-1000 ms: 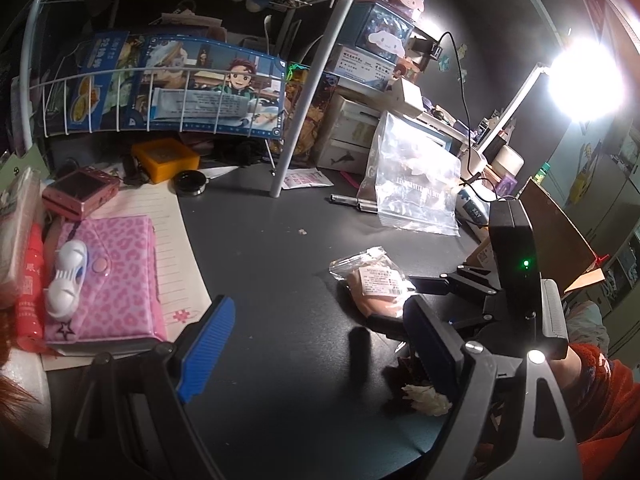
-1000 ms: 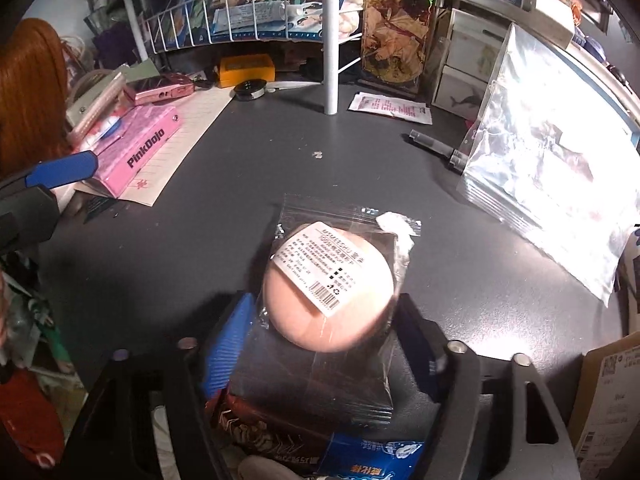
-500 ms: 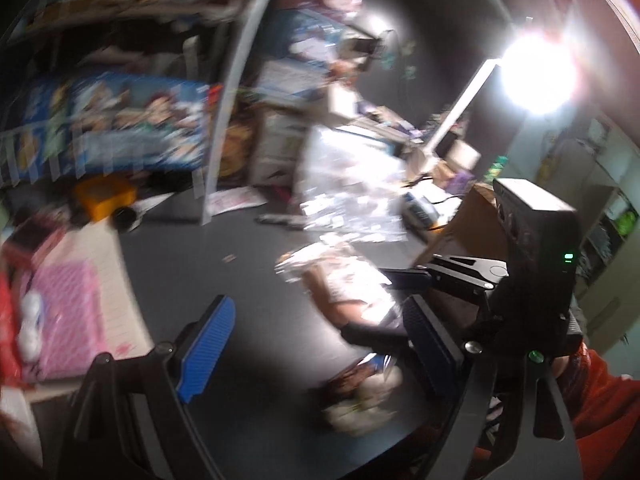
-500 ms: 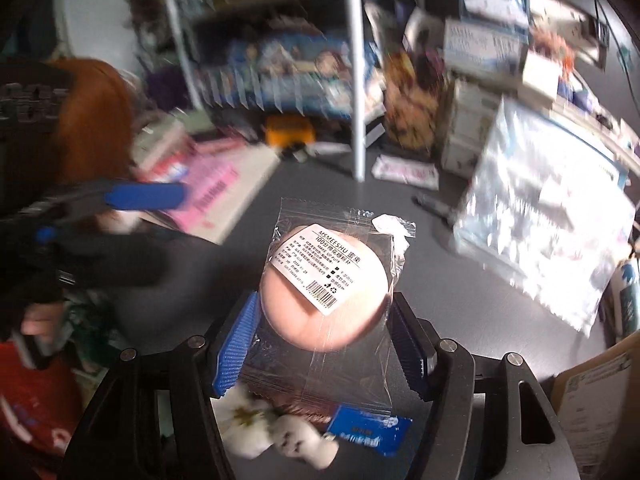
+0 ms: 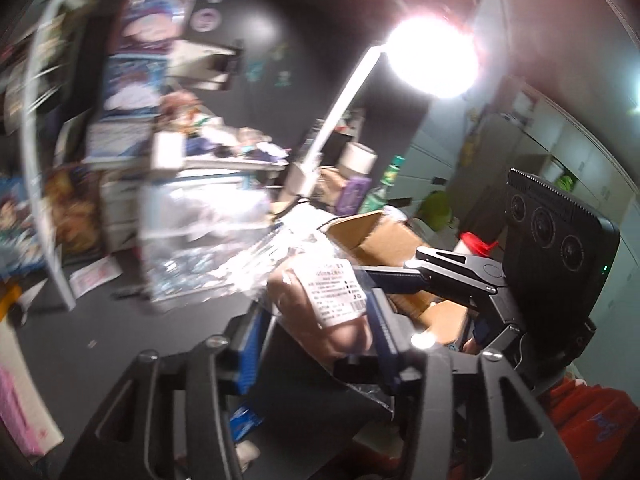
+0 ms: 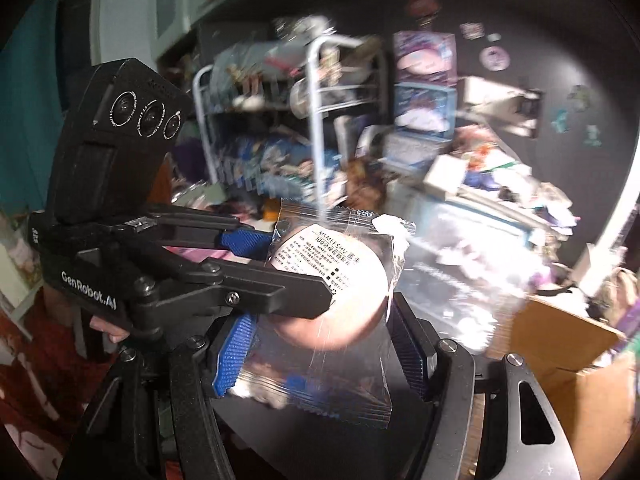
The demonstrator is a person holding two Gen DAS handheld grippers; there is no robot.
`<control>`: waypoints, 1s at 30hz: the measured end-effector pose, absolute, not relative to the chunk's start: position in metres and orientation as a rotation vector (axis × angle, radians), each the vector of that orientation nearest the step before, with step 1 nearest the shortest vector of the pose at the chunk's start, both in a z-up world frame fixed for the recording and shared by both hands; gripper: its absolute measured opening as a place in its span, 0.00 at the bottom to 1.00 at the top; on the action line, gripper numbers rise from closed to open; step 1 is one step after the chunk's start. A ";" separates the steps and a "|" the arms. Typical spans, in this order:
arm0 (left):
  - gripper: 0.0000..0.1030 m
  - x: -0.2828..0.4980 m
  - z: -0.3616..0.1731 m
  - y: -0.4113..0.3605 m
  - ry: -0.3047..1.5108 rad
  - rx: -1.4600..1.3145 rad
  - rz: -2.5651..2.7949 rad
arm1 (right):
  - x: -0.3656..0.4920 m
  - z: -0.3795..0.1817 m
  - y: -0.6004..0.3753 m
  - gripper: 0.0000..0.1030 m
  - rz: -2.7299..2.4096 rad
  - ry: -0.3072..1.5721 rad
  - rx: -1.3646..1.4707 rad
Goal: Organize objects
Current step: 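Carry the sponge bag to the box with the right tool while the left tool clamps it, then open both tools to drop the sponge bag into the box, return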
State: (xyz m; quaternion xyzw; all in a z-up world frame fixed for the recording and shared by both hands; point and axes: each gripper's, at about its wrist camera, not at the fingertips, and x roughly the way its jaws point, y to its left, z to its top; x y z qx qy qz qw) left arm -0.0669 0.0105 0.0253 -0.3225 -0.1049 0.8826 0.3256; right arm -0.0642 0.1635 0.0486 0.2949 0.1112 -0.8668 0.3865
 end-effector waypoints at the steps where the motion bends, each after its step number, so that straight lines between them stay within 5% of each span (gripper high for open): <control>1: 0.39 -0.072 0.029 0.023 -0.260 -0.845 2.298 | -0.065 0.051 0.175 0.60 -2.225 0.273 0.751; 18: 0.36 -0.131 0.026 0.160 -0.096 -0.959 2.119 | -0.095 0.043 0.302 0.60 -2.346 0.132 0.896; 22: 0.69 -0.127 0.032 0.151 -0.088 -0.923 2.178 | -0.096 0.038 0.301 0.70 -2.329 0.145 0.921; 30: 0.73 -0.112 0.050 0.110 -0.109 -0.863 2.307 | -0.096 0.038 0.300 0.72 -2.343 0.154 0.915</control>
